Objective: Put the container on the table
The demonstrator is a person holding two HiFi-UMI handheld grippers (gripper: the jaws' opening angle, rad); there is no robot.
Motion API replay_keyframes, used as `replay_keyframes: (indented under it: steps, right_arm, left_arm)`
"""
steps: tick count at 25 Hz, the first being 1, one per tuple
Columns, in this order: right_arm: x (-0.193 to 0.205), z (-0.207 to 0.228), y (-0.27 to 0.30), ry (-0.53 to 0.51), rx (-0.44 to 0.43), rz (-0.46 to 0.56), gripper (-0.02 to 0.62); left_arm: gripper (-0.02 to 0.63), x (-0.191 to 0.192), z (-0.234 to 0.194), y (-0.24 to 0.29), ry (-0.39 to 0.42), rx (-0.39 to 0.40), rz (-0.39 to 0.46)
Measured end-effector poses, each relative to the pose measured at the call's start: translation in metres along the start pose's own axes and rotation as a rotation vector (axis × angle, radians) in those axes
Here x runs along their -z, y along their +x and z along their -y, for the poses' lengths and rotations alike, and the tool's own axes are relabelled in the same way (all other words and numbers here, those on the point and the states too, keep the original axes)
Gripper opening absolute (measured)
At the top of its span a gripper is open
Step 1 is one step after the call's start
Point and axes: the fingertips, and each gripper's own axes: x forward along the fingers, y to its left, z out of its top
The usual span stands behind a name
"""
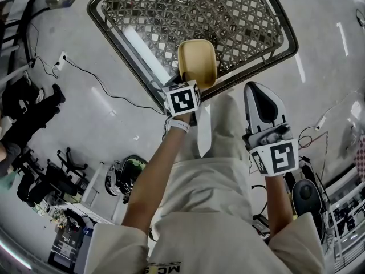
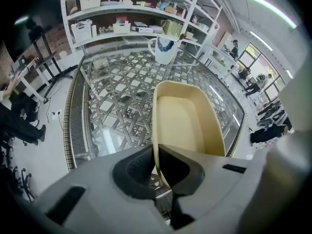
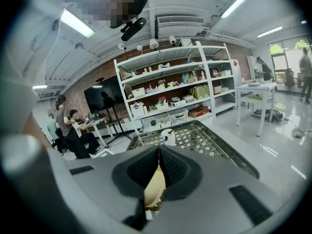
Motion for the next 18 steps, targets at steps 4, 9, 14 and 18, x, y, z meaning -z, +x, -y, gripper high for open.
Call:
replay_keyframes:
  steps: [4,9,14,18]
  right_arm:
    - [-0.002,-0.003,0.002,-0.002,-0.001,0.001,0.020]
    - [-0.003,-0.006,-0.008,-0.008,-0.001,0.015,0.020]
    - [-0.012,-0.010,-0.010,-0.021,0.003,0.033,0.020]
    - [-0.021,-0.013,-0.013,-0.034,0.005,0.056,0.020]
  left_arm:
    - [0.026,-0.004,-0.006,-0.005,0.011,-0.018,0.006]
    - [0.026,-0.001,-0.002,-0.013,0.034,-0.014,0.035]
    - [0.026,-0.008,0.000,-0.024,0.043,-0.006,0.064]
    - [0.026,-0.018,0.004,-0.038,0.060,0.003,0.110]
